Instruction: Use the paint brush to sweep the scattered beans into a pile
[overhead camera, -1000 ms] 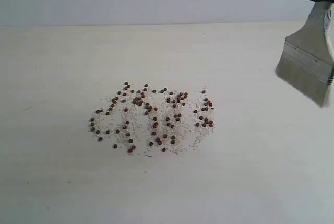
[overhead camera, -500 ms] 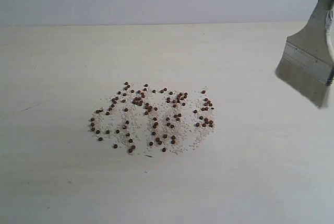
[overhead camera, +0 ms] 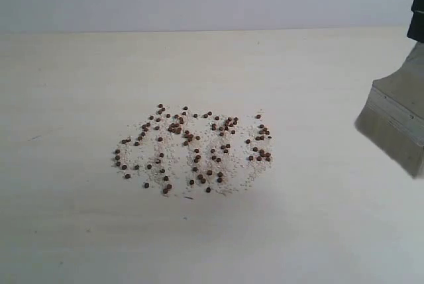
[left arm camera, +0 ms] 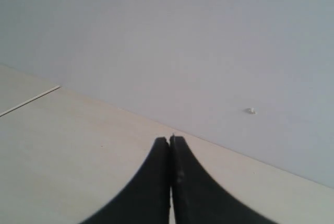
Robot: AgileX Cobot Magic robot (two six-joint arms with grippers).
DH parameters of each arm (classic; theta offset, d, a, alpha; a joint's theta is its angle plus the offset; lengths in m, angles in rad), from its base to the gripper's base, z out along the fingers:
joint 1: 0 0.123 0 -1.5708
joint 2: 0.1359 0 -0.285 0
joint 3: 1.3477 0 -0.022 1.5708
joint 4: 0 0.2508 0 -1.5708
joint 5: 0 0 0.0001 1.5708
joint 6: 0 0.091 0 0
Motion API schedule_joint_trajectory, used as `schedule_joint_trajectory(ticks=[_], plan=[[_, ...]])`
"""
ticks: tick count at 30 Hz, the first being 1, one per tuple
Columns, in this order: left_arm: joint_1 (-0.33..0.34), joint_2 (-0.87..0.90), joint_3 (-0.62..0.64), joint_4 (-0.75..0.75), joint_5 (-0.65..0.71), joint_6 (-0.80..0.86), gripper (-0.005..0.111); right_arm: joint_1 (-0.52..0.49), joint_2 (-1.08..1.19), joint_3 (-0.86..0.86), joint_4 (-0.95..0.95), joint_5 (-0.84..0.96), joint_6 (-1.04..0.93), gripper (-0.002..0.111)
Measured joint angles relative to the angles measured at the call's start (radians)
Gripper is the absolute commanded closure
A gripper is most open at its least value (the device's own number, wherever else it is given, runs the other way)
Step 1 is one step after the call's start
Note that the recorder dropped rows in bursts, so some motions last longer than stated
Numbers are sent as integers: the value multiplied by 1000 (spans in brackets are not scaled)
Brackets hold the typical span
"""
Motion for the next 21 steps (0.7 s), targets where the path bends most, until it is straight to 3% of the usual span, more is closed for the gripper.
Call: schedule_joint_trajectory(ticks=[6, 9, 12, 18, 21], plan=[[0, 0, 0, 0, 0, 0, 107, 0, 0, 0, -19, -10, 81, 108], [0, 0, 0, 0, 0, 0, 107, 0, 0, 0, -160, -56, 273, 108], [0, 0, 0, 0, 0, 0, 107, 0, 0, 0, -454, -119, 610, 108], [0, 0, 0, 0, 0, 0, 107, 0, -55, 52, -1321, -221, 1501, 108], [0, 0, 0, 0, 0, 0, 107, 0, -96, 108, -1506, -277, 1685, 108]])
